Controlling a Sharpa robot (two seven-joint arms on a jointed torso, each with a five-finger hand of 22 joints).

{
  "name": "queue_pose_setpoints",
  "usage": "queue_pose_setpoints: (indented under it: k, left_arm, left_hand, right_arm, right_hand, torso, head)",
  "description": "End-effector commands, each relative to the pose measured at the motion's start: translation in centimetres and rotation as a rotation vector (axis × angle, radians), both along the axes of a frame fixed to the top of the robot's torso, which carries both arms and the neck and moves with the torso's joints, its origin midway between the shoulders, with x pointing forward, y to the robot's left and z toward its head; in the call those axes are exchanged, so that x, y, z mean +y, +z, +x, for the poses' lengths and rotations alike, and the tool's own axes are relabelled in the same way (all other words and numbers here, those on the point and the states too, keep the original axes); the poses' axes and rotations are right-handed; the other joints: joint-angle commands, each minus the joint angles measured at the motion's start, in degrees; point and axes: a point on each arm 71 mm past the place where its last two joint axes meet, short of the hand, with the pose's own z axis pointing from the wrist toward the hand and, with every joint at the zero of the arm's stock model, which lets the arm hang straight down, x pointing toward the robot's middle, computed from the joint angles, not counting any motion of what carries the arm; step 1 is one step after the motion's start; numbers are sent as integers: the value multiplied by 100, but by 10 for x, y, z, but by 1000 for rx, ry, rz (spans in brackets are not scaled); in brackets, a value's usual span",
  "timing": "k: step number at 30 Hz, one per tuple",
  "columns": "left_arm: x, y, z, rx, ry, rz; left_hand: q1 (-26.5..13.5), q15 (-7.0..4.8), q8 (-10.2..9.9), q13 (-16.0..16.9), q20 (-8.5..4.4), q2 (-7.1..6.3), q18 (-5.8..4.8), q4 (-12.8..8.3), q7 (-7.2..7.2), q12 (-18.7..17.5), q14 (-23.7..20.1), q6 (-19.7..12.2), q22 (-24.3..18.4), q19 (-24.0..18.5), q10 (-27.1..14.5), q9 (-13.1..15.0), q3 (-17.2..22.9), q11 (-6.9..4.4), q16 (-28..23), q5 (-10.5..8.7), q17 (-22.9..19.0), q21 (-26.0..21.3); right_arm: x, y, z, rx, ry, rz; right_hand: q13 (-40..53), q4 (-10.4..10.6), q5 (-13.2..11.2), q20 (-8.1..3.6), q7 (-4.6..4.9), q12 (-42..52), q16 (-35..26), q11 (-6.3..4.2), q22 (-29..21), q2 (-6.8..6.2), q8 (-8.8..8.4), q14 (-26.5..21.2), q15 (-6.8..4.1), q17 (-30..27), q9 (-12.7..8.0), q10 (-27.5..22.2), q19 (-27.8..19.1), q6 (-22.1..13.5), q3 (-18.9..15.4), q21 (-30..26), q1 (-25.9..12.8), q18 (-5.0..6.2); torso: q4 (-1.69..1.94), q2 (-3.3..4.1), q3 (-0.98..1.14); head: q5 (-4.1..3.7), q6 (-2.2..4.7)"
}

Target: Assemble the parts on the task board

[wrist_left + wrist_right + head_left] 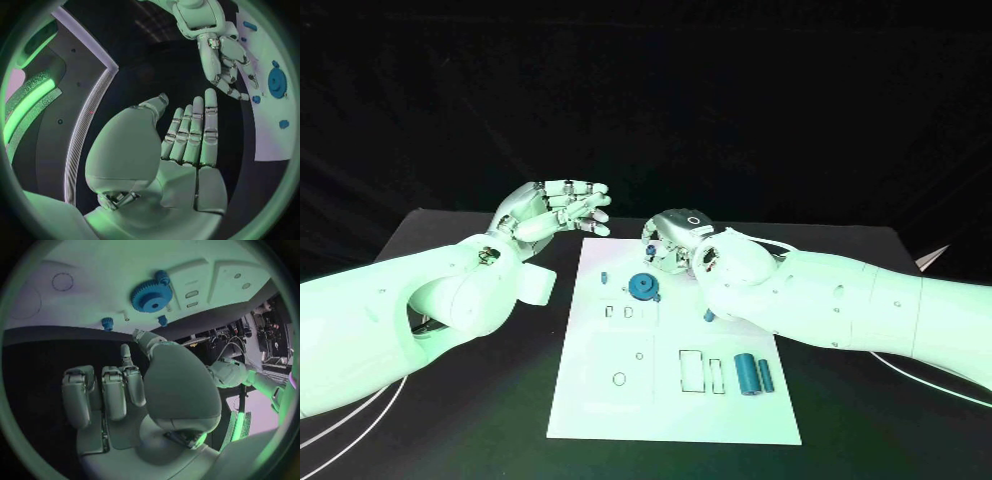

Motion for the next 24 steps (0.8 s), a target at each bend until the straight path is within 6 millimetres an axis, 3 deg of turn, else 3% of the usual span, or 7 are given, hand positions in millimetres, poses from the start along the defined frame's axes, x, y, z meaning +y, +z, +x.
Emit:
queue_pose_setpoints:
  k: [1, 5, 14, 24]
  left_arm:
    - [-2, 2, -1, -7, -21, -10]
    - [0, 2, -1, -7, -17, -9]
    - [0, 2, -1, -7, -15, -8]
    - [3, 2, -1, -6, -11, -6]
  left_hand:
    - [-35, 7, -31, -3, -13, 18, -3, -35, 198, -25, -29, -42, 5, -39, 6, 5, 9, 10, 33, -19, 5, 19]
    - [-35, 7, -31, -3, -13, 18, -3, -35, 198, -25, -29, -42, 5, -39, 6, 5, 9, 10, 33, -19, 5, 19]
    - [-39, 7, -31, -3, -12, 18, -3, -37, 198, -25, -34, -43, 11, -48, 5, 6, 10, 10, 36, -19, 12, 29]
    - [-39, 7, -31, -3, -12, 18, -3, -37, 198, -25, -34, -43, 11, -48, 5, 6, 10, 10, 36, -19, 12, 29]
  right_arm:
    - [-1, -2, 0, -1, -4, -37]
    - [-3, -3, 0, -2, -6, -35]
    - [-6, -4, -6, 20, 6, -21]
    - [-8, -14, -20, 160, 14, 23]
  right_hand:
    - [1093, -8, -38, -2, 31, 25, 21, -5, 1507, -17, -28, 601, -9, 1439, -5, 235, 610, -14, 38, 31, -21, -38]
    - [1092, -8, -45, -2, 33, 24, 22, -4, 1507, -23, -33, 602, -8, 1442, -8, 234, 610, -17, 41, 31, -31, -38]
    - [1098, -8, -56, -1, 36, 29, 23, -1, 1507, -36, -42, 603, -6, 1444, -12, 240, 610, -22, 46, 31, -51, -38]
    - [1043, 66, -263, 58, 113, -38, 27, 75, 1507, -243, -262, 605, 63, 1455, -90, 182, 610, -306, -141, 31, -398, -38]
  torso:
    - [-4, -2, 6]
    - [-21, -7, 14]
    - [-15, -14, 18]
    - [-37, -11, 18]
  head:
    - [16, -17]
    - [32, -23]
    - [30, -36]
    - [52, -41]
